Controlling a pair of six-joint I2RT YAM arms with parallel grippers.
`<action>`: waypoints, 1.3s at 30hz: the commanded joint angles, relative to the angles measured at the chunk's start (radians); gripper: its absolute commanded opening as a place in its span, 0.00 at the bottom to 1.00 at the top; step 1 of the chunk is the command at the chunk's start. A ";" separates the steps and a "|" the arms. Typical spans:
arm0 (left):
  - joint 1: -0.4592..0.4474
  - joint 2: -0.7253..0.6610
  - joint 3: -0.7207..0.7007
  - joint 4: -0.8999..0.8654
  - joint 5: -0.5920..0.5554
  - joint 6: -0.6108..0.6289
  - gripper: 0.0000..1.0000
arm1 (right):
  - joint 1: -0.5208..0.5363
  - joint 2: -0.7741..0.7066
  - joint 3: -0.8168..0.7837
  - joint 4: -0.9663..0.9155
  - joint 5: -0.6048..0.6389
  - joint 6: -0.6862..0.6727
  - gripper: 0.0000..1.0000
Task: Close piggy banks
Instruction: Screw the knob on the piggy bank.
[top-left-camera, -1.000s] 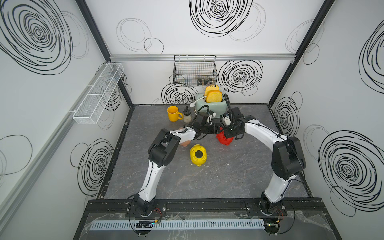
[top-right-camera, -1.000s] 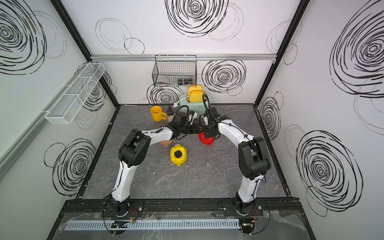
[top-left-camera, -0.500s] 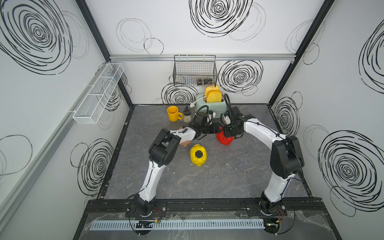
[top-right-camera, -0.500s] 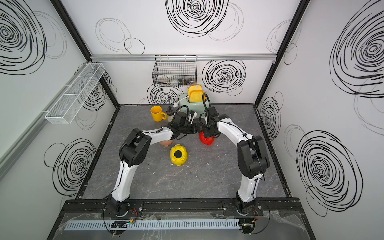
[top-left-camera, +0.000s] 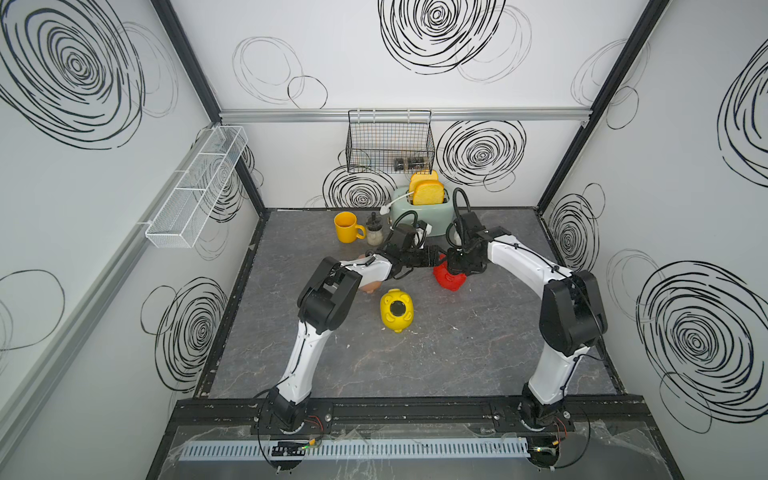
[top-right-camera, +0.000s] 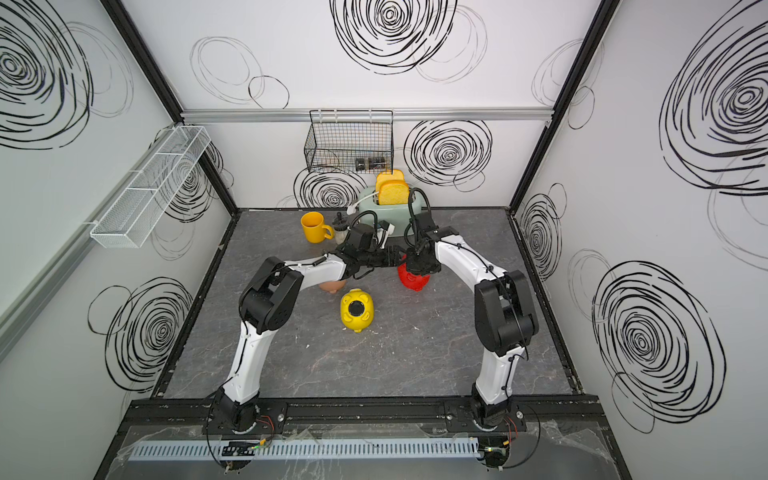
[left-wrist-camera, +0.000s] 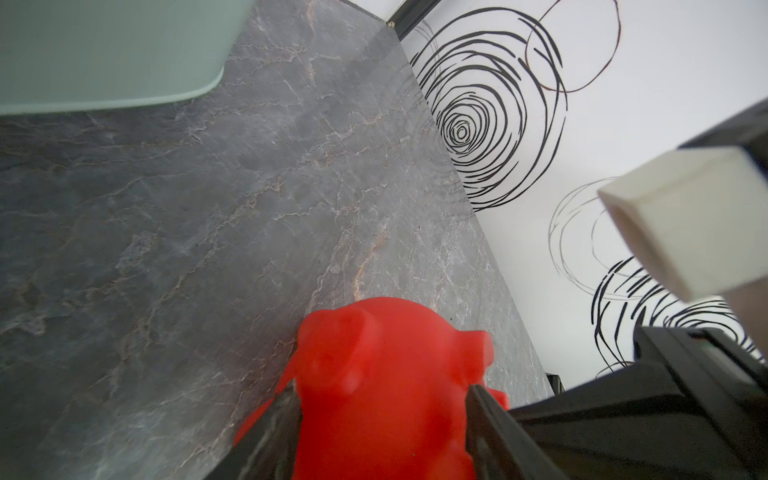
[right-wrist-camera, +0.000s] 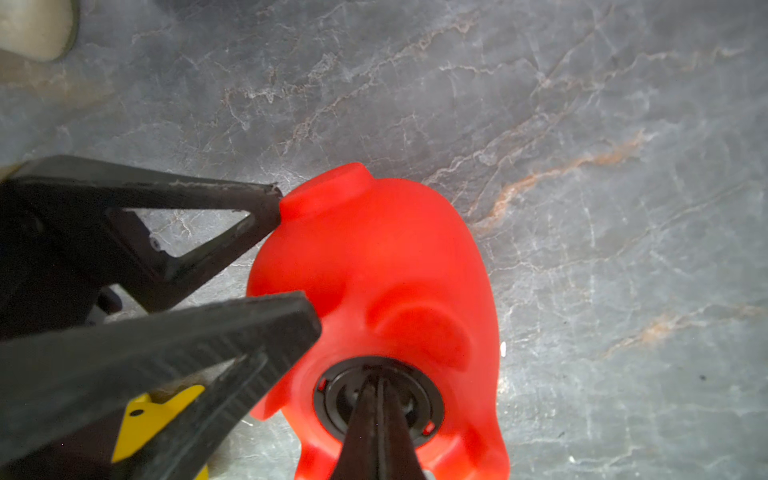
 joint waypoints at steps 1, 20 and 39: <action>-0.021 0.039 -0.006 -0.002 0.027 0.003 0.66 | -0.003 0.064 -0.012 -0.103 -0.050 0.096 0.00; -0.022 0.038 -0.009 -0.001 0.033 0.003 0.66 | -0.066 0.049 -0.061 -0.078 -0.129 0.310 0.04; -0.022 0.036 -0.007 -0.008 0.031 0.008 0.66 | -0.109 0.041 -0.099 -0.035 -0.259 0.357 0.04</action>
